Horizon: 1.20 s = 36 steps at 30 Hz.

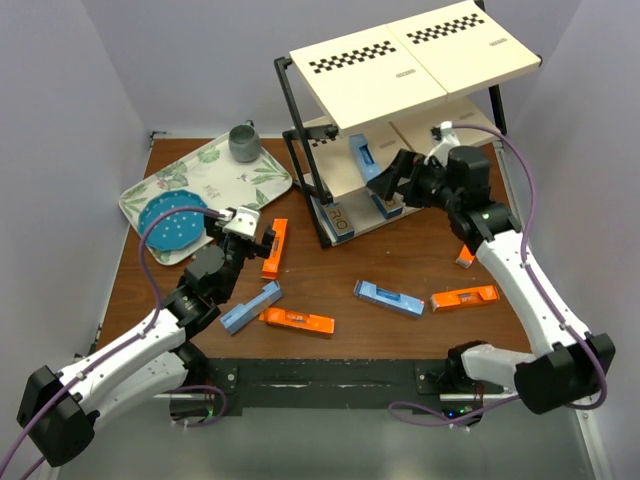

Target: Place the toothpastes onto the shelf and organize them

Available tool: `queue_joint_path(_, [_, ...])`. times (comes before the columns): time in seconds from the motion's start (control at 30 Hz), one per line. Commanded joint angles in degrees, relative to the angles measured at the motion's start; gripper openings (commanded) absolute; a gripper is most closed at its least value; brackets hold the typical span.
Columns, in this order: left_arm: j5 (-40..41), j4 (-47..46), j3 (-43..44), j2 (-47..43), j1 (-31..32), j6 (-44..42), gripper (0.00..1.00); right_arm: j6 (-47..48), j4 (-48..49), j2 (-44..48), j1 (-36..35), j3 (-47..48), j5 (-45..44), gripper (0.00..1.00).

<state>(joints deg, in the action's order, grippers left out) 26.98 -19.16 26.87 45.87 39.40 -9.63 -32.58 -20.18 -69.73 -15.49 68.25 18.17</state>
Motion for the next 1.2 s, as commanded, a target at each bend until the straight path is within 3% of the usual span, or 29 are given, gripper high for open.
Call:
queue_joint_path(0.0, [-1.1, -2.6, 0.5, 0.1, 0.1, 0.6, 0.97, 17.7, 2.4, 2.6, -10.0, 0.6, -18.0, 0.98])
queue_joint_path(0.17, [-0.9, -2.4, 0.5, 0.0, 0.1, 0.5, 0.97, 22.5, 10.7, 4.0, -14.6, -5.3, -30.6, 0.95])
queue_joint_path(0.3, [-0.8, -2.4, 0.5, -0.1, 0.1, 0.4, 0.97, 25.5, 14.8, 2.0, -16.7, -5.9, -34.7, 0.92])
queue_joint_path(0.4, [-0.8, -2.4, 0.5, -0.1, 0.1, 0.4, 0.97, 27.4, 17.0, -0.1, -17.5, -5.8, -34.8, 0.88])
queue_joint_path(0.7, [-0.5, -2.4, 0.5, -0.3, 0.1, 0.1, 0.97, 28.8, 20.0, -5.1, -17.6, -5.2, -33.6, 0.50])
queue_joint_path(1.0, [-0.8, -2.4, 0.5, -0.1, 0.1, 0.2, 0.97, 30.7, 22.3, -8.0, -17.6, -2.6, -29.4, 0.36])
queue_joint_path(1.17, [-0.7, -2.2, 0.5, -0.1, 0.1, 0.0, 0.97, 30.7, 23.5, -10.9, -17.6, -1.1, -28.8, 0.34])
